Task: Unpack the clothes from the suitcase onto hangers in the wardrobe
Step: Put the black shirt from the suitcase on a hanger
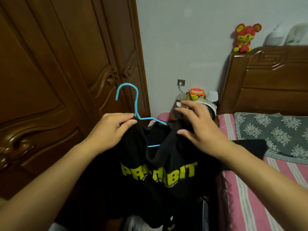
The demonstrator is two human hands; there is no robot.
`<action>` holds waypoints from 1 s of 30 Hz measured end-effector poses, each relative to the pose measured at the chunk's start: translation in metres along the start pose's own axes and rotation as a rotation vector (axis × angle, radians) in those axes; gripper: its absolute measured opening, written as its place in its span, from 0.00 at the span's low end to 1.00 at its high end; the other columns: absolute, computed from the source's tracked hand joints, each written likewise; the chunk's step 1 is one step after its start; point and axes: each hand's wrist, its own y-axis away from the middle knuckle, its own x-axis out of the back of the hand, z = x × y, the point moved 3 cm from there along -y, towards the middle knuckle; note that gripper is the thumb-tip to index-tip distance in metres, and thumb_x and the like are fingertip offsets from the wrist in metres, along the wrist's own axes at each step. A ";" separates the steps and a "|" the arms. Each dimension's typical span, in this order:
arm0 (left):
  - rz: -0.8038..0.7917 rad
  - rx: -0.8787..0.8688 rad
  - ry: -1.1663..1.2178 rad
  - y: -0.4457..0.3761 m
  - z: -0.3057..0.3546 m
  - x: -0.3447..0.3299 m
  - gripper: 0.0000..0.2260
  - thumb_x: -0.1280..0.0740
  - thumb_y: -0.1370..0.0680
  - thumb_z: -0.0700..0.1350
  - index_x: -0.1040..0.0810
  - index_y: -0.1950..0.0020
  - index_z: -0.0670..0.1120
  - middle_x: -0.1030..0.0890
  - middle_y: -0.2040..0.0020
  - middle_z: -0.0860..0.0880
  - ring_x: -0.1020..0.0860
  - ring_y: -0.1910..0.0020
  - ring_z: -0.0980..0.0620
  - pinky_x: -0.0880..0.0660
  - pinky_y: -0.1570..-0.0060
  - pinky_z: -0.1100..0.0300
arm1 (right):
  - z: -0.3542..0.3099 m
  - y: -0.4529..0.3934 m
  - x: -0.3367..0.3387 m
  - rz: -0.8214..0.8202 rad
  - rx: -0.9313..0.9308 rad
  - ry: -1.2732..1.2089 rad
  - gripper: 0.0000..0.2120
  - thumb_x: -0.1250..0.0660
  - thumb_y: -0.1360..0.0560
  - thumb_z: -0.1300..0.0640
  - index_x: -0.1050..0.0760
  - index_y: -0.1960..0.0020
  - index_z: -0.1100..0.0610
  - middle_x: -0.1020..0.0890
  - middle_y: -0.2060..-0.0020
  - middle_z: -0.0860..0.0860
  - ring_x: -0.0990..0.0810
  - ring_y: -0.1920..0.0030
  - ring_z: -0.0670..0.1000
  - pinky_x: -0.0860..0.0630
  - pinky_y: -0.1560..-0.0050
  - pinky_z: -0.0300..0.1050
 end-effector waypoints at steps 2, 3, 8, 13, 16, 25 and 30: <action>0.049 0.016 0.040 -0.001 0.005 0.004 0.11 0.31 0.20 0.46 0.15 0.40 0.44 0.15 0.42 0.51 0.19 0.42 0.59 0.24 0.38 0.60 | 0.014 0.003 -0.005 -0.175 -0.120 0.051 0.25 0.52 0.20 0.34 0.29 0.45 0.53 0.21 0.47 0.56 0.22 0.45 0.60 0.28 0.49 0.50; 0.050 0.011 0.047 -0.001 0.010 0.003 0.11 0.30 0.20 0.45 0.15 0.40 0.44 0.15 0.42 0.52 0.19 0.42 0.59 0.24 0.38 0.60 | 0.014 0.006 -0.008 -0.243 -0.148 0.052 0.21 0.54 0.20 0.34 0.33 0.51 0.50 0.19 0.53 0.56 0.21 0.50 0.61 0.32 0.57 0.49; -0.076 -0.086 0.058 -0.011 0.038 -0.019 0.12 0.34 0.19 0.51 0.15 0.41 0.49 0.15 0.45 0.56 0.18 0.45 0.57 0.21 0.43 0.55 | -0.024 -0.015 -0.016 -0.224 -0.107 -0.268 0.06 0.44 0.16 0.49 0.37 0.52 0.48 0.23 0.61 0.49 0.23 0.57 0.55 0.34 0.58 0.47; 0.020 -0.027 0.064 -0.004 0.019 0.004 0.11 0.32 0.20 0.49 0.14 0.42 0.46 0.16 0.44 0.58 0.19 0.42 0.60 0.23 0.39 0.59 | 0.025 -0.001 0.010 -0.040 -0.246 -0.403 0.09 0.39 0.17 0.56 0.21 0.43 0.52 0.17 0.49 0.46 0.20 0.45 0.45 0.27 0.42 0.39; 0.058 0.084 0.120 0.003 0.008 0.017 0.10 0.30 0.20 0.45 0.15 0.41 0.46 0.19 0.45 0.65 0.21 0.42 0.65 0.27 0.37 0.68 | 0.061 0.016 0.012 -0.054 -0.352 -0.277 0.05 0.35 0.19 0.59 0.21 0.51 0.58 0.20 0.56 0.55 0.21 0.51 0.56 0.26 0.47 0.54; -0.046 0.028 0.103 0.003 0.021 0.015 0.09 0.30 0.20 0.44 0.15 0.40 0.49 0.22 0.54 0.76 0.21 0.44 0.68 0.24 0.38 0.62 | 0.021 0.024 -0.011 -0.320 -0.314 -0.458 0.14 0.36 0.19 0.59 0.23 0.46 0.39 0.17 0.50 0.37 0.21 0.45 0.38 0.26 0.43 0.37; -0.172 -0.064 0.017 0.003 0.050 -0.009 0.13 0.35 0.20 0.54 0.19 0.37 0.55 0.15 0.44 0.57 0.18 0.44 0.58 0.21 0.44 0.51 | -0.049 -0.013 -0.017 -0.207 -0.092 -0.397 0.09 0.39 0.17 0.57 0.30 0.50 0.43 0.21 0.54 0.31 0.24 0.52 0.34 0.29 0.49 0.33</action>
